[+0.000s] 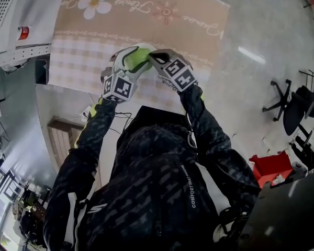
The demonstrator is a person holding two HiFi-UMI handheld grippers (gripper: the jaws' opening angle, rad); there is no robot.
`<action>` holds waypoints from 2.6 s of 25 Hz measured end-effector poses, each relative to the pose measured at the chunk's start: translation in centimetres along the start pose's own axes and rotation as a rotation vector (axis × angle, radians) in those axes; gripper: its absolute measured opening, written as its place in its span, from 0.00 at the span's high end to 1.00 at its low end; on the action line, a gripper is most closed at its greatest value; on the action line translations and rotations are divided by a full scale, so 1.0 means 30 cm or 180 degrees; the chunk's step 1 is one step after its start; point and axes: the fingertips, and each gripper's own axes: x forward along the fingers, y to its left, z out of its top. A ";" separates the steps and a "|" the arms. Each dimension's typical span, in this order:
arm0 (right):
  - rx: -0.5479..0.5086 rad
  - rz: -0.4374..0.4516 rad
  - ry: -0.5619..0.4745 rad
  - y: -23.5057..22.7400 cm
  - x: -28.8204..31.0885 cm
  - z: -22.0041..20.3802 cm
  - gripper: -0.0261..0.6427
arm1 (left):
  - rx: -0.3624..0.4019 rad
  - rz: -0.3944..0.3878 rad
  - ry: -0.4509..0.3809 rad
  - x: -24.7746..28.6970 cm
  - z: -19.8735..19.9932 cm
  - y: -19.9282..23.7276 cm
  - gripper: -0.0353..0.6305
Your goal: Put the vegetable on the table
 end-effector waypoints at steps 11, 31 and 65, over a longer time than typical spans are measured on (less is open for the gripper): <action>0.0037 -0.0032 -0.0209 0.083 -0.052 0.089 0.98 | -0.0578 0.0207 -0.0288 -0.155 0.016 0.030 0.91; -0.0063 -0.0108 -0.0447 0.372 -0.154 0.165 0.96 | -0.1158 0.0281 -0.0870 -0.426 0.139 -0.129 0.95; -0.0109 0.0424 -0.0462 0.694 -0.516 -0.239 0.96 | -0.1557 0.0646 -0.0890 -0.550 0.339 -0.700 0.95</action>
